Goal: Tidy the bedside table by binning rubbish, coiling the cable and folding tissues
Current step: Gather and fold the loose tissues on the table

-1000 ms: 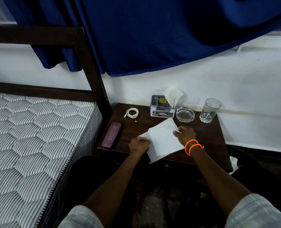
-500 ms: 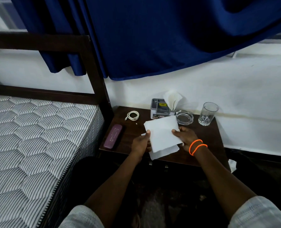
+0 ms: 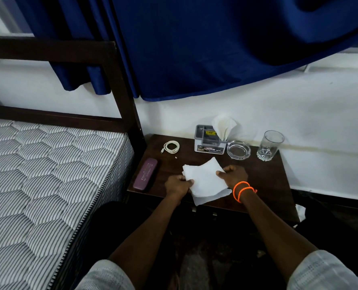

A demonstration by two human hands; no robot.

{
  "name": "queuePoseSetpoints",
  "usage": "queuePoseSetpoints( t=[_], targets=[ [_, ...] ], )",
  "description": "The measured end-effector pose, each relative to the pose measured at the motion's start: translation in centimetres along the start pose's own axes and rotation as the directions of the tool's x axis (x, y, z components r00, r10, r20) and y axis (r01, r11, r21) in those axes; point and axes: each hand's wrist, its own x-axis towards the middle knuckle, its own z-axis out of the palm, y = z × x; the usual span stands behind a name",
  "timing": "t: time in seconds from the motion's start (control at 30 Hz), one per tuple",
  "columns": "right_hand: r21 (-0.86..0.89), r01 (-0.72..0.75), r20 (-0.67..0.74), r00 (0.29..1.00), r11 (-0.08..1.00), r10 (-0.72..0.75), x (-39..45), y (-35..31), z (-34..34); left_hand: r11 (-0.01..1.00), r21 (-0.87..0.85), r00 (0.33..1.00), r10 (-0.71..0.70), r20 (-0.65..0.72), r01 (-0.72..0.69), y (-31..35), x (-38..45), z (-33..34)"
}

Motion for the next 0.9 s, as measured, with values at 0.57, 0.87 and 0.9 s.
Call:
queuePoseSetpoints(
  t=[0.57, 0.87, 0.9],
  targets=[
    [-0.341, 0.041, 0.063, 0.998, 0.939, -0.020, -0.1, 0.7, 0.9, 0.968, 0.242, 0.997, 0.072, -0.036, -0.061, 0.2, -0.1, 0.3],
    [-0.226, -0.138, 0.237, 0.952, 0.964, 0.192, 0.9, -1.0, 1.4, 0.953, 0.299, 0.997, 0.058, -0.055, -0.039, 0.0, -0.1, 0.3],
    [-0.244, -0.120, 0.236, 0.955, 0.962, 0.179, 0.9, -0.9, 1.6, 0.953, 0.300, 0.997, 0.056, -0.054, -0.038, 0.0, 0.0, 0.3]
  ],
)
